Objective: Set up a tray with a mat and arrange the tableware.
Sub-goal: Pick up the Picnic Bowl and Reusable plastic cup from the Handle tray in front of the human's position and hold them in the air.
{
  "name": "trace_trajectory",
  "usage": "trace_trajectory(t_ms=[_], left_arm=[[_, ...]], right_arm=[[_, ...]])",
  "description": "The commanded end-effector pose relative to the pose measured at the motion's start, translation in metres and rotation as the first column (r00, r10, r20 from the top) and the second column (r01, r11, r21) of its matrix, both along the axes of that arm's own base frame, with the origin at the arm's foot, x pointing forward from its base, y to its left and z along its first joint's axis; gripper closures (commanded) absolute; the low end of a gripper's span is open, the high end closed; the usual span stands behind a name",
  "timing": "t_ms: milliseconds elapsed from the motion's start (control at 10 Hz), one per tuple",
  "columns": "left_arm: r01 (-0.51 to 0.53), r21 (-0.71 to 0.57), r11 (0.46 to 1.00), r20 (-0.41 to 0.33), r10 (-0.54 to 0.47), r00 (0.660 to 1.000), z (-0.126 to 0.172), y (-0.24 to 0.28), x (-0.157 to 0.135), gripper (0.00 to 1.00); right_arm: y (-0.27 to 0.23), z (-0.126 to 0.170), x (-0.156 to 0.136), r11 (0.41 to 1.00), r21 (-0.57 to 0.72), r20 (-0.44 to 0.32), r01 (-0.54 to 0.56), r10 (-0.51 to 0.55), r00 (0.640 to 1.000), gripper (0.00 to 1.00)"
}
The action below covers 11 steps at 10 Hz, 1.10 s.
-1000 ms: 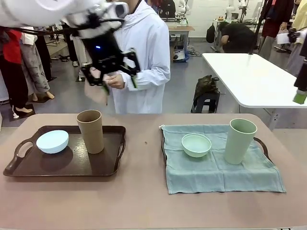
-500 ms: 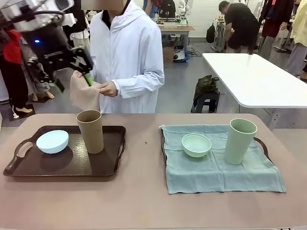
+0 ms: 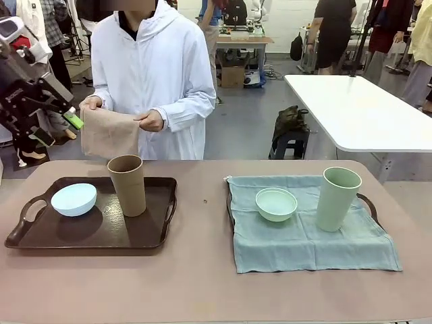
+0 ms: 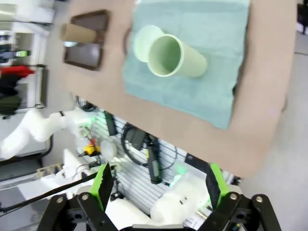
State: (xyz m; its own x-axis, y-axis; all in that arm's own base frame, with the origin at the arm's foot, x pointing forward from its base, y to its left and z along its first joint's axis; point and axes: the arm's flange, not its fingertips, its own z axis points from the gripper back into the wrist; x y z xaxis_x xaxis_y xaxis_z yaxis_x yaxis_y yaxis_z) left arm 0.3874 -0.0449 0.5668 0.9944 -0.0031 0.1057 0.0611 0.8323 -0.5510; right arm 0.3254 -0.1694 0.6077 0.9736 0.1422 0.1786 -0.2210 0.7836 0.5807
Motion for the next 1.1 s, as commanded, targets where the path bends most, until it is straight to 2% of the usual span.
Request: trace_trajectory(t_ms=[0,200,400,700,800,900,1000], left_arm=[[-0.017,-0.147,0.989,-0.033,0.012,0.999,-0.017,0.022,-0.002,0.14],[-0.073,-0.263,0.962,0.005,0.077,0.997,-0.032,0.051,-0.025,0.14],[-0.137,-0.362,0.922,0.021,0.154,0.988,-0.044,0.079,-0.061,0.14],[-0.25,-0.401,0.881,0.004,0.275,0.961,-0.049,0.108,-0.104,0.14],[-0.294,-0.378,0.878,0.023,0.326,0.945,-0.048,0.105,-0.112,0.14],[-0.225,-0.377,0.899,-0.005,0.241,0.971,-0.049,0.107,-0.089,0.14],[-0.225,-0.377,0.899,-0.005,0.241,0.971,-0.049,0.107,-0.089,0.14]], right_arm=[[-0.015,-0.001,0.008,0.986,0.164,-0.041,-0.03,0.038,0.998,0.0],[-0.027,-0.01,0.007,0.962,0.272,-0.046,-0.032,0.046,0.998,0.0],[-0.037,-0.018,0.006,0.949,0.313,-0.071,-0.022,0.046,0.996,0.0],[-0.043,-0.026,0.006,0.948,0.317,-0.099,-0.041,0.076,0.992,0.0],[-0.04,-0.03,0.004,0.971,0.219,-0.112,-0.099,0.126,0.986,0.0],[-0.023,-0.024,0.004,0.986,-0.018,-0.015,-0.167,0.167,0.986,0.0],[-0.04,-0.031,0.004,0.959,0.283,-0.112,-0.031,0.066,0.991,0.0]])
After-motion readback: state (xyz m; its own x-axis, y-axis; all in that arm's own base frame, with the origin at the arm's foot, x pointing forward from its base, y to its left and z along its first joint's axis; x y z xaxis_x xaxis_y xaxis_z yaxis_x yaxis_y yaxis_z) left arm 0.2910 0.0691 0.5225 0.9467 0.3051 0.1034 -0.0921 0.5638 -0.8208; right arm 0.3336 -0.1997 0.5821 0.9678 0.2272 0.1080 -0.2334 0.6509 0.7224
